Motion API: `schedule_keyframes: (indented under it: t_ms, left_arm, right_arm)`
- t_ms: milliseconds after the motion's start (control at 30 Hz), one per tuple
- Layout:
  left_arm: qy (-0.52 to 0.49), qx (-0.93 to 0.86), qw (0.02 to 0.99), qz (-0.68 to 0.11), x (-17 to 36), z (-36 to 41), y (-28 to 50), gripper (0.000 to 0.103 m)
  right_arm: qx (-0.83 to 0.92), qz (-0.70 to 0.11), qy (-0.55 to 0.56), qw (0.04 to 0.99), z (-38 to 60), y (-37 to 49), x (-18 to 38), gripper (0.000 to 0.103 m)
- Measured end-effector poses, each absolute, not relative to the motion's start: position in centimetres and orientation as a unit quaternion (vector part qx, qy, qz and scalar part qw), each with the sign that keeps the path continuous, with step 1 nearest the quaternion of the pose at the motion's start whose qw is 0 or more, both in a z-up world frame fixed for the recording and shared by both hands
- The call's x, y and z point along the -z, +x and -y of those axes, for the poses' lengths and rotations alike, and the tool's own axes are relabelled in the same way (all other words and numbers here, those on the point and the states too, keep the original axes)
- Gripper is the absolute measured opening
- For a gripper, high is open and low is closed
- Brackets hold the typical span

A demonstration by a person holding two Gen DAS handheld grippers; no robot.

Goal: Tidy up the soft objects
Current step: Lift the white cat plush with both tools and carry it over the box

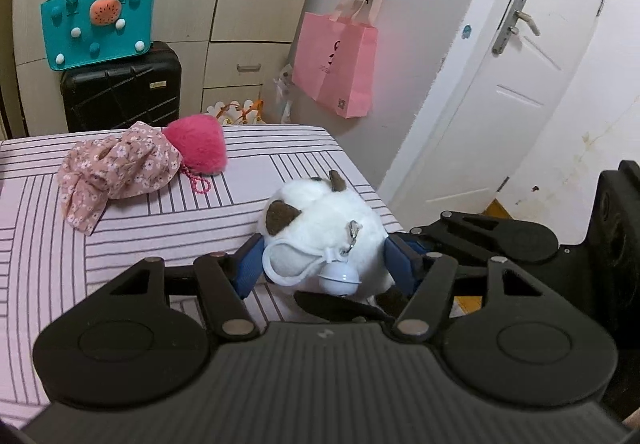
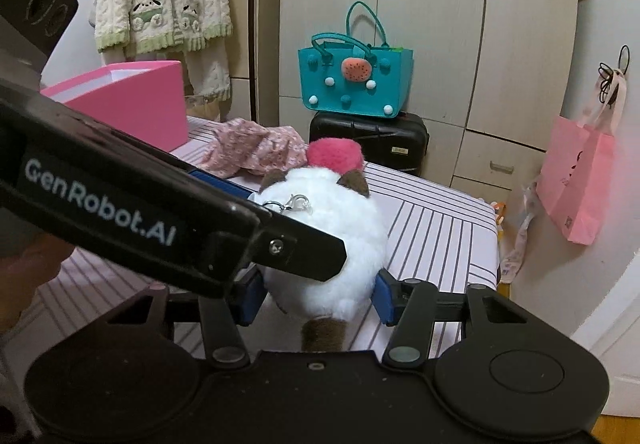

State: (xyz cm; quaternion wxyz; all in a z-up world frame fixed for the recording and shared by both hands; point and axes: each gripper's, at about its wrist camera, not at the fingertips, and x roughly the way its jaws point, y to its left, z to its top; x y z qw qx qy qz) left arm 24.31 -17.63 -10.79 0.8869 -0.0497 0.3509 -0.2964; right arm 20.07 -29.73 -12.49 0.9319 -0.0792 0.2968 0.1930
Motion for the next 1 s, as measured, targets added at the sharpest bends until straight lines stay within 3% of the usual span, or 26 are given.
schedule_keyframes:
  t_ms: [433,1000]
  left_arm:
    - [-0.031,0.306,0.881,-0.36,8.5,15.1,19.5,0.063]
    - [-0.041,0.31,0.889,-0.335,3.7,7.8,12.1,0.063]
  right_arm:
    - [-0.194,-0.326,-0.081,0.922,26.6,15.5,10.4,0.06]
    - [-0.237,-0.303,-0.113,0.916,20.2,10.1,5.2,0.061]
